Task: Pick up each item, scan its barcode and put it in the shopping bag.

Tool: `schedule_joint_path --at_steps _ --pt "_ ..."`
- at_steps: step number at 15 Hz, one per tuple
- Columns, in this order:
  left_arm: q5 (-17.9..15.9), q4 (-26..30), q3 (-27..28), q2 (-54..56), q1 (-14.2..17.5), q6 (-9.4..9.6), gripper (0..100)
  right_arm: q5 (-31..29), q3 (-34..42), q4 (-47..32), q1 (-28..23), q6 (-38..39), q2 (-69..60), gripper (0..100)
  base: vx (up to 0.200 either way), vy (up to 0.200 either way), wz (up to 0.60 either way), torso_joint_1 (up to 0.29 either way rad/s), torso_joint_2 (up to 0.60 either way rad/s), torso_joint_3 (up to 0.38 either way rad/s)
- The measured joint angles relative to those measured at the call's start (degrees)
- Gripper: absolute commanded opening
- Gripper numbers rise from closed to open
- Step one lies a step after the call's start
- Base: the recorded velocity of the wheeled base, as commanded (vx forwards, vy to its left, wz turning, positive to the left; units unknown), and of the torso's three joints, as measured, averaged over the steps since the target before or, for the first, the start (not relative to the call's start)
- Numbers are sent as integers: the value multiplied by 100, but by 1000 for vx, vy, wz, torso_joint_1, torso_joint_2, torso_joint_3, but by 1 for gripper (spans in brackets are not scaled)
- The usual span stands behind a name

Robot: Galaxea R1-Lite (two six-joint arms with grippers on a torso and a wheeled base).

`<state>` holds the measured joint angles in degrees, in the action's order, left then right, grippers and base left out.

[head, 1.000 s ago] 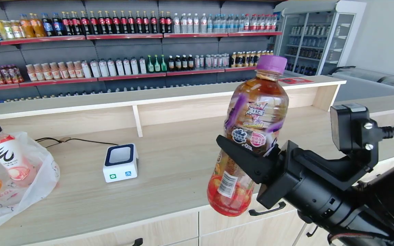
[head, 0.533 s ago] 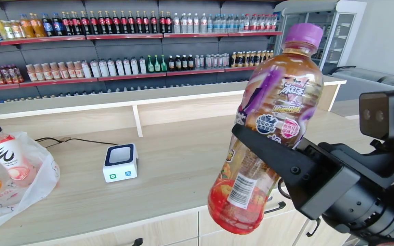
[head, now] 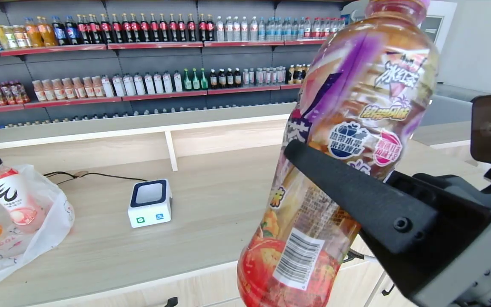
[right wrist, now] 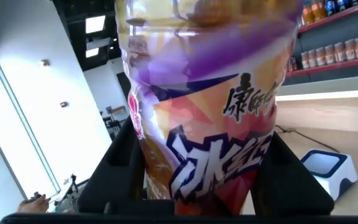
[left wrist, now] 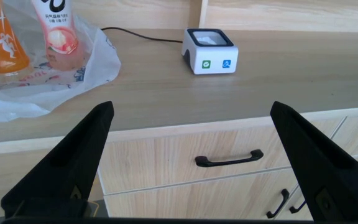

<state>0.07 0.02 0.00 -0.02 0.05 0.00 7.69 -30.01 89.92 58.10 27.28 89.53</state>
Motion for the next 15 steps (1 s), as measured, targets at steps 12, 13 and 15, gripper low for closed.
schedule_joint_path --at_steps 12,13,15 --pt "0 2 0 0 0 0 100 2 -226 2 -162 41 -11 0 0 0 0 0 0 0" --pt "0 0 0 0 0 0 100 5 -229 0 -162 41 -12 0 0 0 0 0 0 0" --pt "0 0 0 0 0 0 100 5 -229 2 -162 35 -33 0 0 0 0 0 0 0"
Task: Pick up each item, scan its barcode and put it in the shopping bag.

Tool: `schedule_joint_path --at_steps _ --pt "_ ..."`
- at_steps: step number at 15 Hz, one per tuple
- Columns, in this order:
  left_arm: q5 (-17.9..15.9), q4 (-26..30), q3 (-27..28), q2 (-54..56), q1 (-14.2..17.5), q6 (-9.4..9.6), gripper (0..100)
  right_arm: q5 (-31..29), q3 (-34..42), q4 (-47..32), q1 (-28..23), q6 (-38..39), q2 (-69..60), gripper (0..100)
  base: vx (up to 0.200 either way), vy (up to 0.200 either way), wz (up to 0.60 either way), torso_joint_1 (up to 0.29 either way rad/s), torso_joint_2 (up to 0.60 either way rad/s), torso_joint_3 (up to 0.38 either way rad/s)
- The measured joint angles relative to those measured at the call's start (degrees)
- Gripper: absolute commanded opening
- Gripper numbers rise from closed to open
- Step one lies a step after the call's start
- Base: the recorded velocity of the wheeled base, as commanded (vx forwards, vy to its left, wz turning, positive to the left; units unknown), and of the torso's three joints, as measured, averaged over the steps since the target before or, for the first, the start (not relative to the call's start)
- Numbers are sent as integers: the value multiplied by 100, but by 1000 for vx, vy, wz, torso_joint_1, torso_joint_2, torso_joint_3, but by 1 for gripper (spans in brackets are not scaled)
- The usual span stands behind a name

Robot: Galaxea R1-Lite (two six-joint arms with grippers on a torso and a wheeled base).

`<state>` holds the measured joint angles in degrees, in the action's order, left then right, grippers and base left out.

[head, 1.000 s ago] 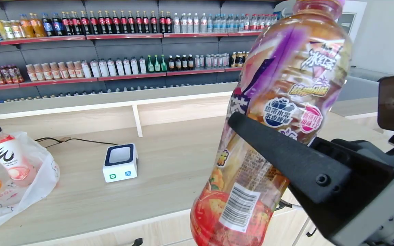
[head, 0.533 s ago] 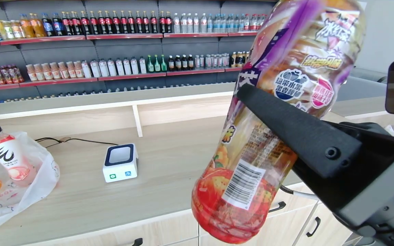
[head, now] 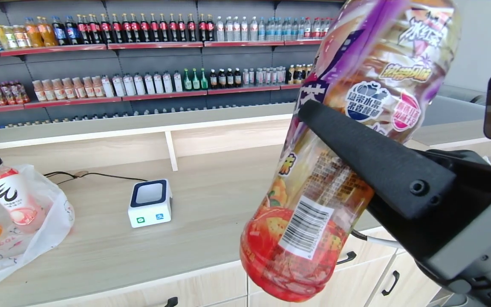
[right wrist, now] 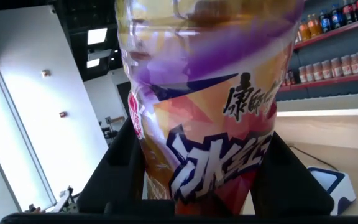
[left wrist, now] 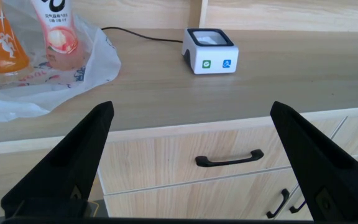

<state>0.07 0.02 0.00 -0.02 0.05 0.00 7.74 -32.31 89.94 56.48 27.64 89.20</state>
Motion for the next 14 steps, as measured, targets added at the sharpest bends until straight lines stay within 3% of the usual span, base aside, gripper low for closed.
schedule_joint_path --at_steps 11,14 --pt "0 0 0 0 -2 0 100 -30 111 -2 -293 -172 -39 0 0 0 0 0 0 0" --pt "0 -2 0 0 0 0 100 -361 229 7 -380 -706 -65 0 0 0 0 0 0 0"
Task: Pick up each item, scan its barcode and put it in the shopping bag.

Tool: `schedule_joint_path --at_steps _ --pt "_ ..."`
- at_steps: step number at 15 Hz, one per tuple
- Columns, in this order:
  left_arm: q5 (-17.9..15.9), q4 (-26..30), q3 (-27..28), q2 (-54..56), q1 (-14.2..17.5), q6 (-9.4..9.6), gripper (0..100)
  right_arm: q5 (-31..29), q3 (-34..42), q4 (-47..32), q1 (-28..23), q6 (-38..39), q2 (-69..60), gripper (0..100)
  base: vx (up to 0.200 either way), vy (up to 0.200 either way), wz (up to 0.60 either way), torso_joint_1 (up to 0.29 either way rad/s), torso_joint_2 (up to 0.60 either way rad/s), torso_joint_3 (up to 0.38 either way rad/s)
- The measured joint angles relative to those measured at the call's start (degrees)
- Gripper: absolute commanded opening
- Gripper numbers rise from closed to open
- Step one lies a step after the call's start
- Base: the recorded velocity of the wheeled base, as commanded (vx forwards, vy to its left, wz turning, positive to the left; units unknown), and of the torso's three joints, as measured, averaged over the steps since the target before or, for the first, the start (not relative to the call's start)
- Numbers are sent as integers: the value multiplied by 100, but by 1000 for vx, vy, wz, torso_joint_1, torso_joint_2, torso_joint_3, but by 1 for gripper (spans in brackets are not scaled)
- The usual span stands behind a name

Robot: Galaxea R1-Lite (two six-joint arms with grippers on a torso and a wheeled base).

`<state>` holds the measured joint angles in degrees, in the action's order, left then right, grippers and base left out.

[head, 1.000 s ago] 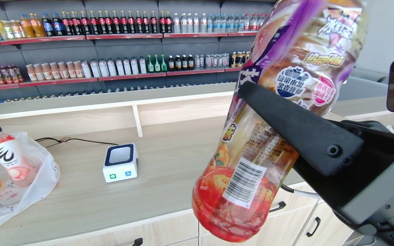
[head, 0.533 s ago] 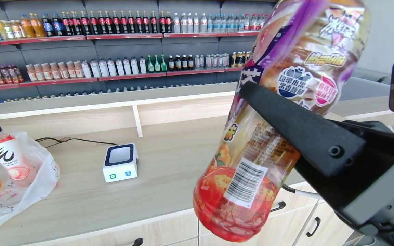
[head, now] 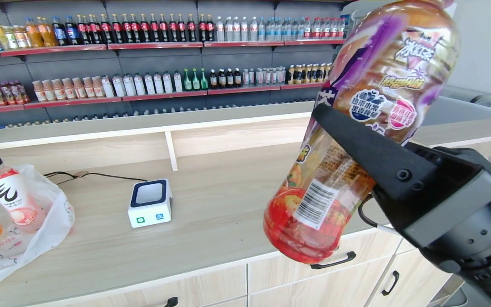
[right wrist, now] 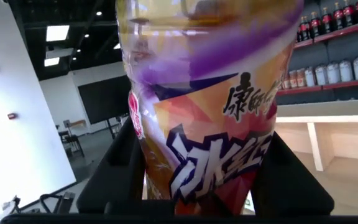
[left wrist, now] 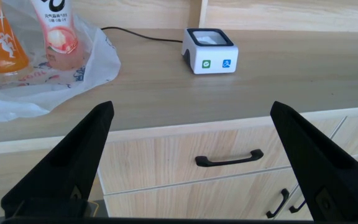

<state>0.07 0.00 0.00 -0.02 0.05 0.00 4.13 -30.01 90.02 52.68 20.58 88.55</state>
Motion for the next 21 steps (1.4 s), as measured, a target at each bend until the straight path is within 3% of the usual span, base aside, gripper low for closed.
schedule_joint_path --at_steps 4,8,11,16,21 --pt "0 5 0 0 0 0 100 -138 373 -7 -218 -1268 157 0 0 0 0 0 0 0" --pt "0 0 0 0 0 0 100 -780 638 -11 -1215 -2392 483 0 0 0 0 0 0 0" --pt "0 0 0 0 -2 0 100 -827 846 -21 -1682 -2481 728 0 0 0 0 0 0 0" --pt "0 0 0 0 0 2 100 -818 905 -10 -1831 -2339 883 0 0 0 0 0 0 0" --pt "0 5 0 0 -2 0 100 -818 706 -5 -1822 -2164 1007 0 0 0 600 3 1 2"
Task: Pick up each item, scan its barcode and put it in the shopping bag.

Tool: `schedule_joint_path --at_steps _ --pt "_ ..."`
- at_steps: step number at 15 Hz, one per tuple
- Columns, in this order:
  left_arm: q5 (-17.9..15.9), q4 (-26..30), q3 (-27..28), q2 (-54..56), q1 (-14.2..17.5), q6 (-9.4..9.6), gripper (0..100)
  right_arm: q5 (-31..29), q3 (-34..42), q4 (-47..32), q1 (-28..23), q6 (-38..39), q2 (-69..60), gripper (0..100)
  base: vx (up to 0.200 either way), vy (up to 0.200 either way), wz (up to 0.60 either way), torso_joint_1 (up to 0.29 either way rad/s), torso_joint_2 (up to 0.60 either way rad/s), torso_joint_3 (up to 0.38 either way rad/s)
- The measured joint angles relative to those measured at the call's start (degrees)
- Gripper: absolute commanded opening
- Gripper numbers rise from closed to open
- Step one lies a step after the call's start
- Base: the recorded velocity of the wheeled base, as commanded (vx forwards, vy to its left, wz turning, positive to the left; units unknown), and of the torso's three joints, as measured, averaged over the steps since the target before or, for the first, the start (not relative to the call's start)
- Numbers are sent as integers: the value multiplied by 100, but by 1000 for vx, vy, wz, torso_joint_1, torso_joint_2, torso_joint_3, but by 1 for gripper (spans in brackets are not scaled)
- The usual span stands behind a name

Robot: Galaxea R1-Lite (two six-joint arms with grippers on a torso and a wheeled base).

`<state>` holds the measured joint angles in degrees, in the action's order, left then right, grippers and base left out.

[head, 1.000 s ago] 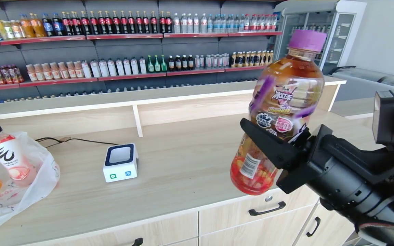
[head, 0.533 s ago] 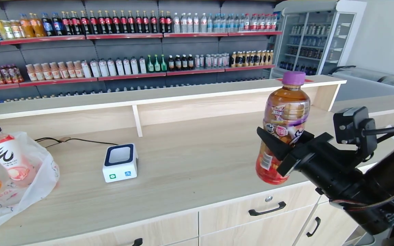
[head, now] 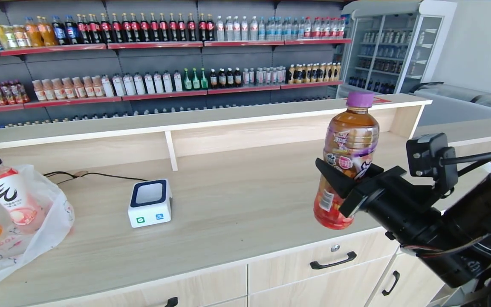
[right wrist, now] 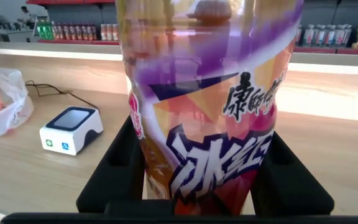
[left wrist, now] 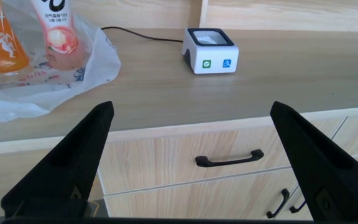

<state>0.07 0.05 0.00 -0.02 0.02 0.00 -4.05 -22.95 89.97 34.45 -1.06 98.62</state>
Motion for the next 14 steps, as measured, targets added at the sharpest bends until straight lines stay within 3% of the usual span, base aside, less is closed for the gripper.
schedule_joint_path --at_steps 1,9,14 --pt "-2 0 0 0 -2 0 100 -2 -30 2 -5 6 22 0 0 0 600 -2 7 7" --pt "0 2 0 0 0 -16 100 2 11 0 -26 -5 49 0 0 0 0 0 0 0" --pt "-2 5 0 0 2 -24 100 -2 9 -6 -28 -2 57 0 0 200 0 0 1 4"
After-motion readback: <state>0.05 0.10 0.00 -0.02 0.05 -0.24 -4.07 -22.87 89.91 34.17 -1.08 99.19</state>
